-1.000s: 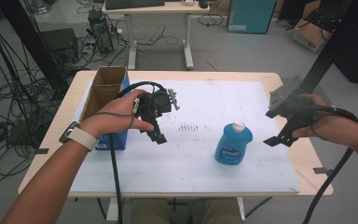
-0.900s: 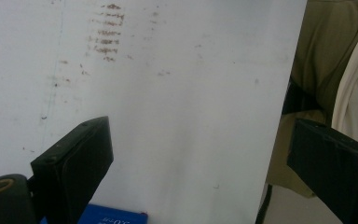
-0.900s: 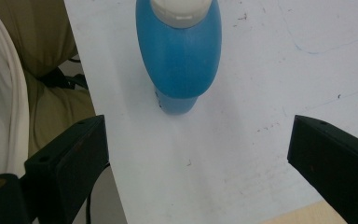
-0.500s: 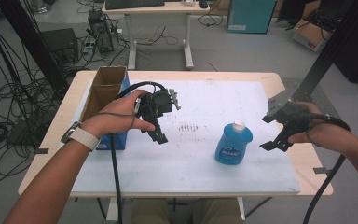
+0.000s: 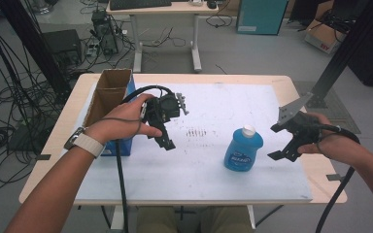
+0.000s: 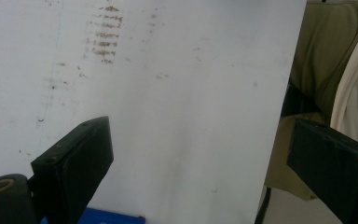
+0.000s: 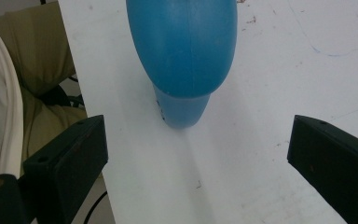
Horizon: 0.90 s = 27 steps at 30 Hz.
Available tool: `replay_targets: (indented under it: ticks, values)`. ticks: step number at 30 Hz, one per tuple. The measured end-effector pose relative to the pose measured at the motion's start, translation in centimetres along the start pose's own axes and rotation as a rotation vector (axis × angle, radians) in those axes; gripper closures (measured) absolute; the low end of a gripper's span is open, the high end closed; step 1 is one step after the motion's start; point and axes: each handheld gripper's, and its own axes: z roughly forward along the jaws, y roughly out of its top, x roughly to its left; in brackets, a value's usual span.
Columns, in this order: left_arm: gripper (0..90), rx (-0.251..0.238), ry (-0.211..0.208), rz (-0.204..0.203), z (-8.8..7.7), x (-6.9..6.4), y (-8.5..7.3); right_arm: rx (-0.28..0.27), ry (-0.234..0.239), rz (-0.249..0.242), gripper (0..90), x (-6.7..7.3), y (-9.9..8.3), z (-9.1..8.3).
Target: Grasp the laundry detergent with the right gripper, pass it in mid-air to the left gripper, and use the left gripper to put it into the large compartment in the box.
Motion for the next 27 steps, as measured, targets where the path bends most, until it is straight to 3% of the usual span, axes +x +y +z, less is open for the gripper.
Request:
replay_targets:
  ticks: [16, 18, 19, 27]
  values:
    - [7.5, -0.001, -0.004, 0.0, 0.4, -0.1, 0.3, -0.064, 0.017, 0.018, 5.0, 0.1, -1.0, 1.0]
    - [7.5, 0.011, -0.002, 0.015, 0.3, 0.0, 0.3, -0.071, 0.018, 0.023, 5.0, 0.1, -1.1, 1.2]
    - [7.5, -0.004, -0.004, -0.004, 0.4, -0.1, 0.3, -0.076, 0.021, 0.013, 5.0, 0.0, -1.2, 1.3]
    - [7.4, -0.008, -0.006, 0.006, 0.6, -0.1, 0.5, -0.106, 0.031, 0.011, 5.0, -0.3, -1.6, 2.1]
